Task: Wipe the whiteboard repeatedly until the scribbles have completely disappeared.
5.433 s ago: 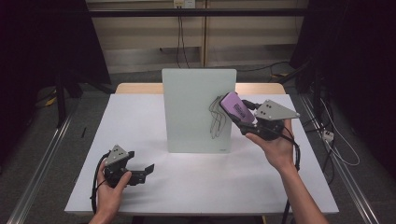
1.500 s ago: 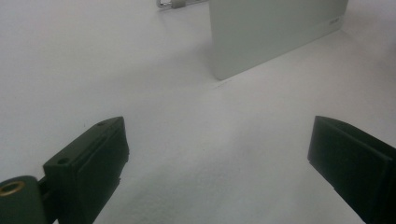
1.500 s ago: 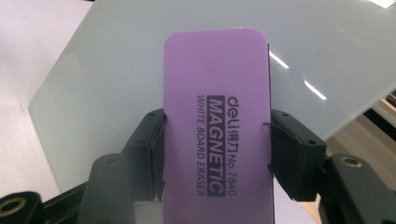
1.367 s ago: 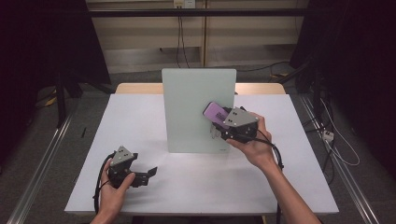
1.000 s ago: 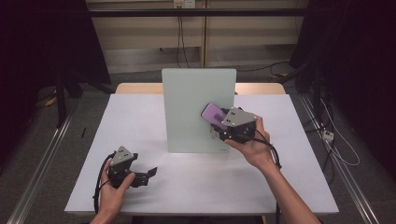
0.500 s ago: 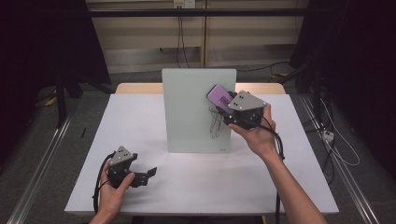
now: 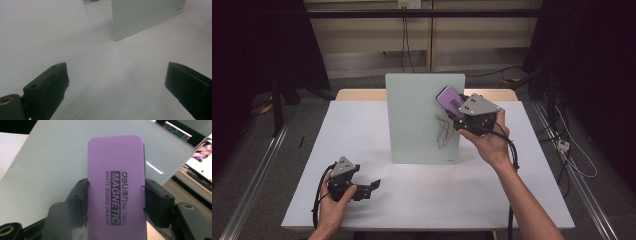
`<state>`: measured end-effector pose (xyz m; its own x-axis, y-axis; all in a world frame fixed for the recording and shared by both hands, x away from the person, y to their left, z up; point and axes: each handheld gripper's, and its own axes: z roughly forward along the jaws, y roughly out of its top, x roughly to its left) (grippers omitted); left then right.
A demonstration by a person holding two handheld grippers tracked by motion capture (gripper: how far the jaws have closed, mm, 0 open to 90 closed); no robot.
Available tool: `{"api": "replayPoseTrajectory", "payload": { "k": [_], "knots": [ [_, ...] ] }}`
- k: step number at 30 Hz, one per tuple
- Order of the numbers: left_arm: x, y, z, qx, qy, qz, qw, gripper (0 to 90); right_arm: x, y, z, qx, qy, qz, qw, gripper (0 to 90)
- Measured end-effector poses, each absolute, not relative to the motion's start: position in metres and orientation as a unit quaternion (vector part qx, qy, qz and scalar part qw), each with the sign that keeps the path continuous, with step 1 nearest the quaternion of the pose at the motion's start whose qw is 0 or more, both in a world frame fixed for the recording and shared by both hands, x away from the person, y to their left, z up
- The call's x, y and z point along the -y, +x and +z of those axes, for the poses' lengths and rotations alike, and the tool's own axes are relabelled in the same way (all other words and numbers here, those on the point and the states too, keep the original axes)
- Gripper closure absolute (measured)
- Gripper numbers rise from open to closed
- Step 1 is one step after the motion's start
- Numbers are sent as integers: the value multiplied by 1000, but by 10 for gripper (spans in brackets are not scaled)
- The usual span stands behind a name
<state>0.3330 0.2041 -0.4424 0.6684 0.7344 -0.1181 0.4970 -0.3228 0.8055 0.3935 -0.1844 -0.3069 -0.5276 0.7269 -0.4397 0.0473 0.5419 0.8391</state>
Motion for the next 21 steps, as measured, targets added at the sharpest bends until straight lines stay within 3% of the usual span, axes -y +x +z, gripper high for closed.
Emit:
{"api": "replayPoseTrajectory", "payload": {
  "k": [21],
  "knots": [
    [-203,333,-442,-382,801,137,440,50,160,373,-369,-817,224,390,361,422]
  ]
}}
